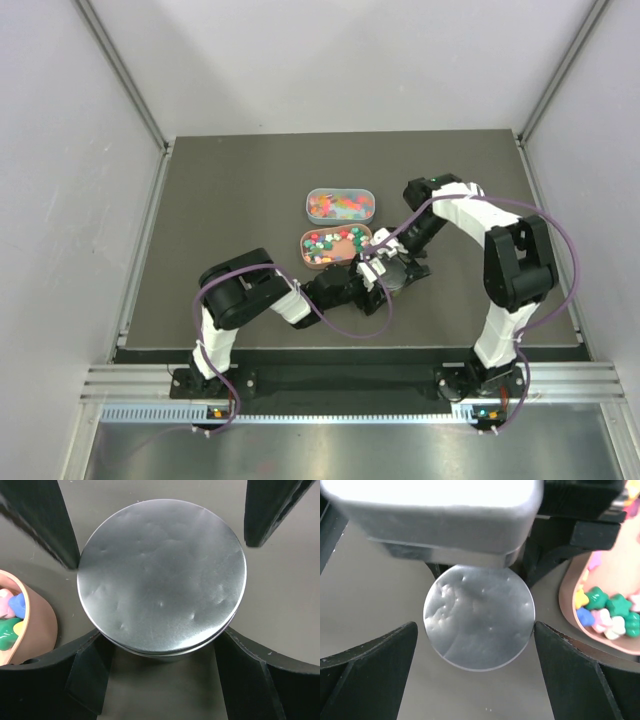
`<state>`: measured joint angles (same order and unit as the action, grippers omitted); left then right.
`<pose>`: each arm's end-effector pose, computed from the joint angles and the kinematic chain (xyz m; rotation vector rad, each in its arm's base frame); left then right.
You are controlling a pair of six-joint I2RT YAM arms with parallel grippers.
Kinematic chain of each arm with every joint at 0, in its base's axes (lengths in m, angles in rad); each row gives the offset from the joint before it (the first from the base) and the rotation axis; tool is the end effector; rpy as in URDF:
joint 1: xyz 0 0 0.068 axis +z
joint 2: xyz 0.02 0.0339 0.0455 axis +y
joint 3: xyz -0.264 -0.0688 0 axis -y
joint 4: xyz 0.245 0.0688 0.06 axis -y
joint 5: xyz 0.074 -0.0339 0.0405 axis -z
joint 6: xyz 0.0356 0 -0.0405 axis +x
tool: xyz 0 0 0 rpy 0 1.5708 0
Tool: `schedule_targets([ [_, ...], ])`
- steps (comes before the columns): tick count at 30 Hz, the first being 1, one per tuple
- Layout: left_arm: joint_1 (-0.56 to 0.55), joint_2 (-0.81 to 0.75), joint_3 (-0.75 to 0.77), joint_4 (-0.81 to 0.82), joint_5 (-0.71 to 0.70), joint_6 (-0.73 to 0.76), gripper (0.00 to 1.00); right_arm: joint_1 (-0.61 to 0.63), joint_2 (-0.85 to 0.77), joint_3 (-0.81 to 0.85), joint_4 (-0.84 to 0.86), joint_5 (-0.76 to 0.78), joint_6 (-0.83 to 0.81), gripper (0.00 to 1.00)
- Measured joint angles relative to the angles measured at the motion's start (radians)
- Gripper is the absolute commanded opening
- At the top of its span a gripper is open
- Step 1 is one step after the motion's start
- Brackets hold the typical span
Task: Pack the candies
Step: Screw the bottle lid onto the packing bottle.
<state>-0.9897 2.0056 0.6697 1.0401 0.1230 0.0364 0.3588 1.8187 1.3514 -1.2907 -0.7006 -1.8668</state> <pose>0.1891 -0.2959 0.0968 1.0268 1.6429 -0.7636 0.2838 0.1309 0.2132 -2.3431 1.2566 0.8785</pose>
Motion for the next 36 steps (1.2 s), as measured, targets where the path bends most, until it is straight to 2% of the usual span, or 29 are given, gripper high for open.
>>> schedule_targets([
  [12,0.0,0.0,0.0,0.0,0.0,0.0,0.72,0.006,0.031,0.007,0.027,0.022,0.019,1.0],
  [18,0.0,0.0,0.002,-0.002,0.0,0.0,0.72,0.006,0.031,0.0,0.041,0.027,0.064,0.93],
  [21,0.0,0.0,0.003,-0.003,0.0,0.0,0.72,0.006,0.031,-0.015,0.054,0.028,0.082,0.83],
  [24,0.0,0.0,0.003,-0.003,0.0,0.0,0.72,0.006,0.031,-0.018,0.064,0.028,0.101,0.79],
  [36,0.0,0.0,0.003,-0.004,0.0,0.0,0.72,0.008,0.02,-0.033,0.095,0.03,0.19,0.79],
])
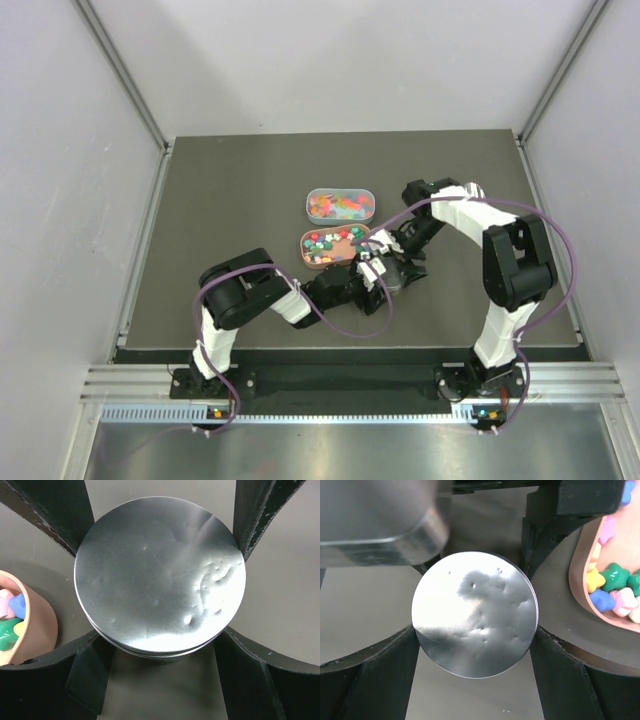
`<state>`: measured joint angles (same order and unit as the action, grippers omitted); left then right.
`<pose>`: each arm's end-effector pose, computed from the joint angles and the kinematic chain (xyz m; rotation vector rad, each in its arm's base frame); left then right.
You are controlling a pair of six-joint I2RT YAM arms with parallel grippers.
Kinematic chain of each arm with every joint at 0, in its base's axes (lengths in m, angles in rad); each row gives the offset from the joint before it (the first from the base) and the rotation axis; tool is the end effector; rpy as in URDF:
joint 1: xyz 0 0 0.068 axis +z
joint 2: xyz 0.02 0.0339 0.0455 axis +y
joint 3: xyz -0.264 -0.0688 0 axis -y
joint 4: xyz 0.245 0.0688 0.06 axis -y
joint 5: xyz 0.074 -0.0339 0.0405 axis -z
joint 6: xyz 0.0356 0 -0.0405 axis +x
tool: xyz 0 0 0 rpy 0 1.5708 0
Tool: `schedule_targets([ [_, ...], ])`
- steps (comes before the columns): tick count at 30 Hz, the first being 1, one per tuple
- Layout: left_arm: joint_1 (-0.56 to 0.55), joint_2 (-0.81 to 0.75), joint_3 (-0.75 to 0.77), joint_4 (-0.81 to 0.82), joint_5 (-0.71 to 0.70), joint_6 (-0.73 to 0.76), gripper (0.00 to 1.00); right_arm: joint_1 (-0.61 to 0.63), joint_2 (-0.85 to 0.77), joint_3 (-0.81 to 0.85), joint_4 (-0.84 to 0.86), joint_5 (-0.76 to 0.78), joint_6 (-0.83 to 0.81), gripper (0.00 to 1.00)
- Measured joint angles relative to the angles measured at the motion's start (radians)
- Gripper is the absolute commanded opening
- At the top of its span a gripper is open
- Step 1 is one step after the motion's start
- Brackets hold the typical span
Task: Pack the candies
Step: Screw the bottle lid onto the packing bottle.
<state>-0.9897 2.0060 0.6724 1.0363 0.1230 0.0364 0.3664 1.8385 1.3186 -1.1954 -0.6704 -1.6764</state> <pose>0.1894 -0.2964 0.0968 1.0275 1.6442 -0.7631 0.2886 0.1344 0.1976 -2.2775 1.4746 0.8689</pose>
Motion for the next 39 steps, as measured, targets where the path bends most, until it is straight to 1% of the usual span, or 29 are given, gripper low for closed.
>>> schedule_targets([
  [3,0.0,0.0,0.0,0.0,0.0,0.0,0.71,0.003,-0.008,-0.013,0.018,0.005,0.034,0.78],
  [10,0.001,-0.001,-0.002,0.002,0.006,0.0,0.7,0.013,-0.086,-0.109,0.144,0.028,0.167,0.77],
  [16,0.003,-0.006,-0.008,0.001,0.021,0.002,0.69,0.019,-0.139,-0.179,0.245,0.04,0.327,0.75],
  [21,0.003,-0.013,-0.008,-0.01,0.023,0.005,0.69,0.03,-0.147,-0.188,0.274,0.07,0.473,0.72],
  [27,0.01,-0.029,-0.029,-0.01,0.037,0.01,0.69,0.035,-0.176,-0.233,0.339,0.079,0.643,0.73],
  [31,0.012,-0.041,-0.047,-0.008,0.037,0.014,0.69,0.044,-0.201,-0.266,0.39,0.088,0.772,0.77],
  [32,0.013,-0.044,-0.05,-0.008,0.037,0.014,0.69,0.047,-0.208,-0.274,0.401,0.091,0.796,0.99],
  [35,0.013,-0.047,-0.069,0.013,0.041,0.019,0.69,0.048,-0.216,-0.298,0.429,0.097,0.864,1.0],
  [39,0.011,-0.049,-0.064,0.003,0.035,0.018,0.69,0.079,-0.208,-0.335,0.448,0.148,0.885,1.0],
])
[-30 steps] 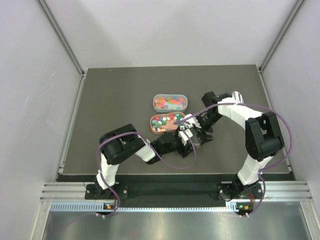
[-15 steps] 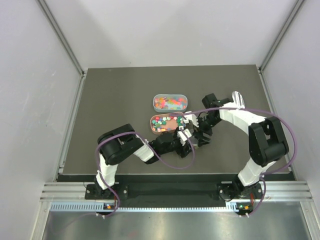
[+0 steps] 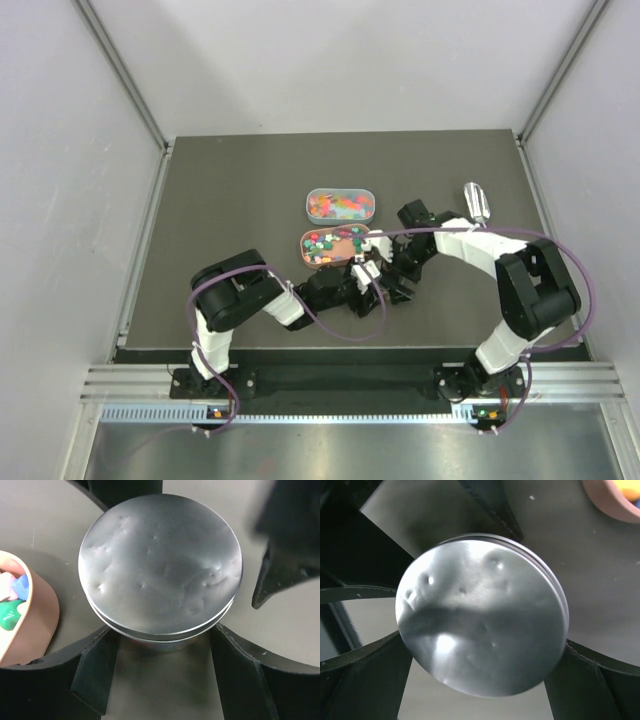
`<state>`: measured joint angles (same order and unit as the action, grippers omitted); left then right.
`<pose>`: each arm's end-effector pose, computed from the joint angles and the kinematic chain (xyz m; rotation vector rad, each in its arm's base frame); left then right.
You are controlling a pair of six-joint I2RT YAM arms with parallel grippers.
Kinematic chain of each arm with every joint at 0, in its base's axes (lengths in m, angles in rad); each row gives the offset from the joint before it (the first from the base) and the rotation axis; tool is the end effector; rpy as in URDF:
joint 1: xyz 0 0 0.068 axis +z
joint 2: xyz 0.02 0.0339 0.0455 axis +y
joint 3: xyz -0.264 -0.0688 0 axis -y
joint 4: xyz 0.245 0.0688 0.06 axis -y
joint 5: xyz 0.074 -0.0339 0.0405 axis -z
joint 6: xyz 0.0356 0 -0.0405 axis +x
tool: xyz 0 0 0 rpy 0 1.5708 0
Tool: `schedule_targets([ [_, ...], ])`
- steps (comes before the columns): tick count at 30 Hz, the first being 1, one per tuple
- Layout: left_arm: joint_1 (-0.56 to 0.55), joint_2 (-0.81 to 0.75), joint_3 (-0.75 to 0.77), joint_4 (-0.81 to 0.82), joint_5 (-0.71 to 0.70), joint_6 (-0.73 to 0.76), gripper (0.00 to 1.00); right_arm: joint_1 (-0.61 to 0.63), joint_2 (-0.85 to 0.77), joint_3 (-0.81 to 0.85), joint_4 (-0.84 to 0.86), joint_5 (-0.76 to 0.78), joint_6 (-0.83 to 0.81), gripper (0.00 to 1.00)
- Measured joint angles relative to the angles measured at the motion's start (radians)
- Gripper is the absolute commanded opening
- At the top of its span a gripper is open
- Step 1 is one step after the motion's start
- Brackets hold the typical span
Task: Pack the candies
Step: Screw the bottle lid onto the packing bottle.
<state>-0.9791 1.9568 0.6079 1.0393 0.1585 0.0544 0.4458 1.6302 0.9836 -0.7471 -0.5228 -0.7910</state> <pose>0.1826 -0.2819 0.0990 1.0613 1.6389 -0.7733 0.2502 0.1393 0.1741 -1.6765 2.2416 0.6948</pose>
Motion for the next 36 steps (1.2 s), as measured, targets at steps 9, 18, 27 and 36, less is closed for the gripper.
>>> schedule_targets([
  [9,-0.012,0.003,0.008,-0.005,-0.024,0.005,0.71,0.021,0.0,0.017,-0.051,0.075,-0.092,1.0],
  [18,-0.016,0.034,0.044,-0.002,-0.025,-0.007,0.71,-0.095,-0.007,0.117,-0.254,0.068,-0.32,1.0],
  [27,-0.016,0.046,0.055,0.005,-0.025,-0.008,0.71,-0.194,-0.029,0.145,-0.356,-0.012,-0.644,1.0],
  [36,-0.015,0.061,0.074,0.004,-0.026,-0.009,0.71,-0.223,0.169,0.409,-0.455,-0.154,-0.846,1.0],
])
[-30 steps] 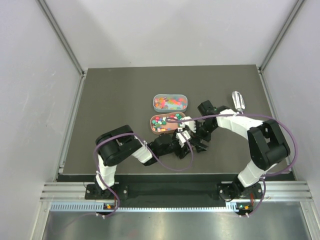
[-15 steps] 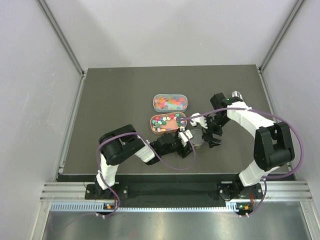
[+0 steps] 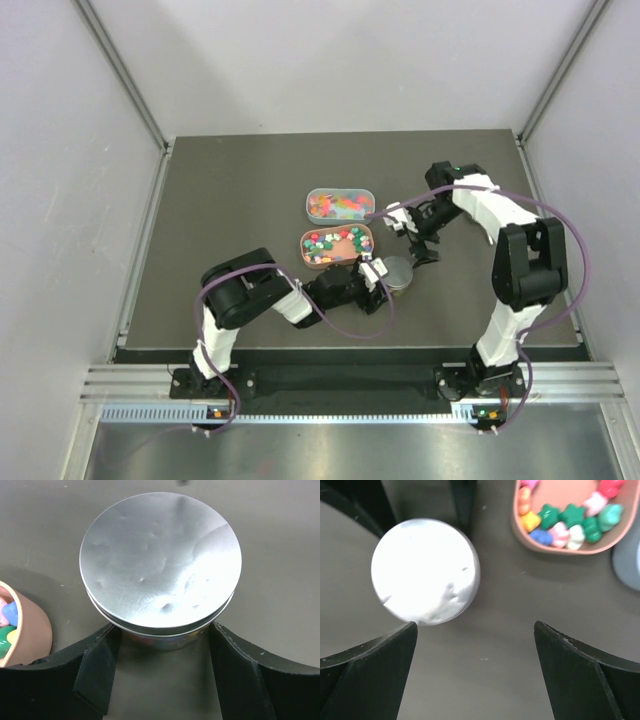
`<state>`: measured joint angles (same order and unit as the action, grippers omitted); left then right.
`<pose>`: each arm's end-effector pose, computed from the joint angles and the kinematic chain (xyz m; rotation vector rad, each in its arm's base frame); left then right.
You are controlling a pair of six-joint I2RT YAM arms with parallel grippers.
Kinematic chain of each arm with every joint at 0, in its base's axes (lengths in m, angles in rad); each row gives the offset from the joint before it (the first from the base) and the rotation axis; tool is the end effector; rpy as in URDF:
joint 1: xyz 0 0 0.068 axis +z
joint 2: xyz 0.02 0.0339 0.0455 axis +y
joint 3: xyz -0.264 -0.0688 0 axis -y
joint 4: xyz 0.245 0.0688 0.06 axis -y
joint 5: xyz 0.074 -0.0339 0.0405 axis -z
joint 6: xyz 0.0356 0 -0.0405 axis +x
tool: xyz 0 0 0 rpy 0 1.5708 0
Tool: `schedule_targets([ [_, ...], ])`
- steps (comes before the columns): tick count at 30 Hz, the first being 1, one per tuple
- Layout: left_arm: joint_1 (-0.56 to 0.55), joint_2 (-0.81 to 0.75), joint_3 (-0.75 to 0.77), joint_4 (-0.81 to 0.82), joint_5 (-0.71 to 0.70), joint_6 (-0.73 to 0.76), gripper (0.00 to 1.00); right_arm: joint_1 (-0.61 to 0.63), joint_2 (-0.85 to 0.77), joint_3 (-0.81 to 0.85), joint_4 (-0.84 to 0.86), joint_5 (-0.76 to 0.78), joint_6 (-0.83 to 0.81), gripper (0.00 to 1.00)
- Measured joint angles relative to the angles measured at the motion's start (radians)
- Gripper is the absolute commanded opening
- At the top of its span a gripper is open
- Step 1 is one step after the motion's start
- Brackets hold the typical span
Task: Pack the candies
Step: Screw the bottle lid onto the packing bottle.
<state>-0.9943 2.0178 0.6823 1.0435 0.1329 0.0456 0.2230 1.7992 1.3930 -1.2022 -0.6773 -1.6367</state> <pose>0.1891 -0.2996 0.0958 1.0428 1.6291 -0.7705 0.3117 0.0936 0.2273 -2.1000 1.5884 0.7373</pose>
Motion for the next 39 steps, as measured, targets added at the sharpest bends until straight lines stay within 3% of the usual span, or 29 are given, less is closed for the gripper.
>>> schedule_targets([
  [22,0.001,0.003,0.005,-0.001,0.0,-0.002,0.71,0.055,0.077,0.041,-0.129,-0.052,-0.23,1.0],
  [39,0.001,0.003,0.005,-0.001,0.001,-0.002,0.71,0.07,0.053,-0.026,-0.133,0.013,-0.269,1.0],
])
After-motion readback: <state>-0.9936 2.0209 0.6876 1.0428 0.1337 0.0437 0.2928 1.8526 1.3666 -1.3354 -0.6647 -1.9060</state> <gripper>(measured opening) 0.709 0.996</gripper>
